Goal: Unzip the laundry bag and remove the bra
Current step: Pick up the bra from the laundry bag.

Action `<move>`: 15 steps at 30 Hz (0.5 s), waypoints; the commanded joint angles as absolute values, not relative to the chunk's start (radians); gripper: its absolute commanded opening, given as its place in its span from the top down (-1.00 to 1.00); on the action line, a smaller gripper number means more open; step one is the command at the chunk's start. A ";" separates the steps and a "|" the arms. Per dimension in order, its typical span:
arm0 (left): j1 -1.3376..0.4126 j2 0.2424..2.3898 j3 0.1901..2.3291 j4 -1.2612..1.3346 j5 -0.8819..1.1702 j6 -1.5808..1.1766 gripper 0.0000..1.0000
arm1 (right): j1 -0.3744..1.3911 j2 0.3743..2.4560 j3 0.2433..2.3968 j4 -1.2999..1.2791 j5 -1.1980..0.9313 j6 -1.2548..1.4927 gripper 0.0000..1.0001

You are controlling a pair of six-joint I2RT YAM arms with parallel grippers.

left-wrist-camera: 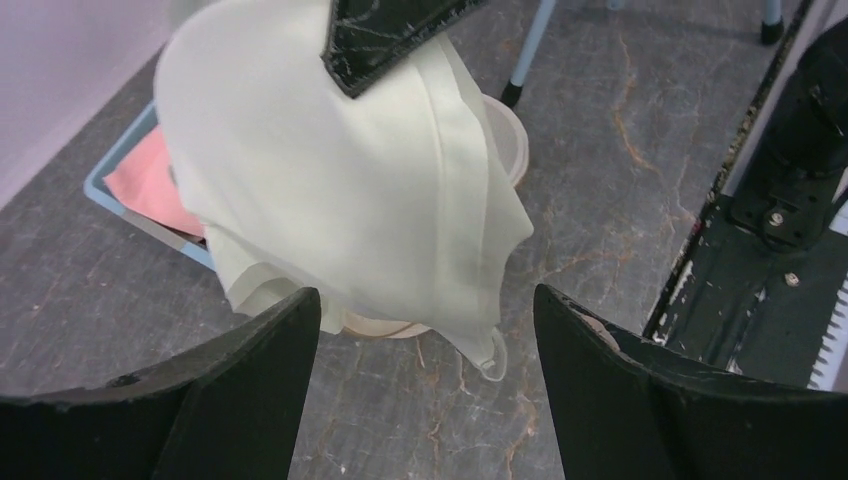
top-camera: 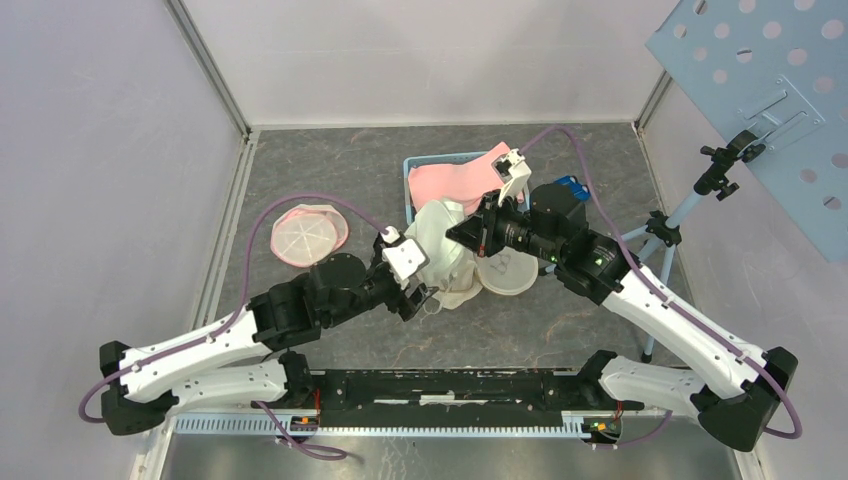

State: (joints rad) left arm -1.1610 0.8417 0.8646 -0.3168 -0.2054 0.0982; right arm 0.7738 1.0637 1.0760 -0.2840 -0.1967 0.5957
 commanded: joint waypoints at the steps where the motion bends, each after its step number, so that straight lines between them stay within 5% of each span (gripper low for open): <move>1: -1.195 0.863 0.928 -0.281 -0.324 0.138 -0.70 | 0.772 1.058 1.066 -0.206 -0.171 0.625 1.00; 10: -1.347 1.077 1.018 -0.235 -0.722 0.276 -0.72 | 0.772 1.048 1.032 -0.157 -0.188 0.669 1.00; 15: -1.357 1.082 1.022 -0.167 -0.864 0.304 -0.49 | 0.772 1.037 1.026 -0.158 -0.189 0.671 1.00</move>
State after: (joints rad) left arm -1.3514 1.1061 0.9752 -0.2737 -0.6579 0.2272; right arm 0.7738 1.0634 1.0271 -0.2180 -0.1902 0.6533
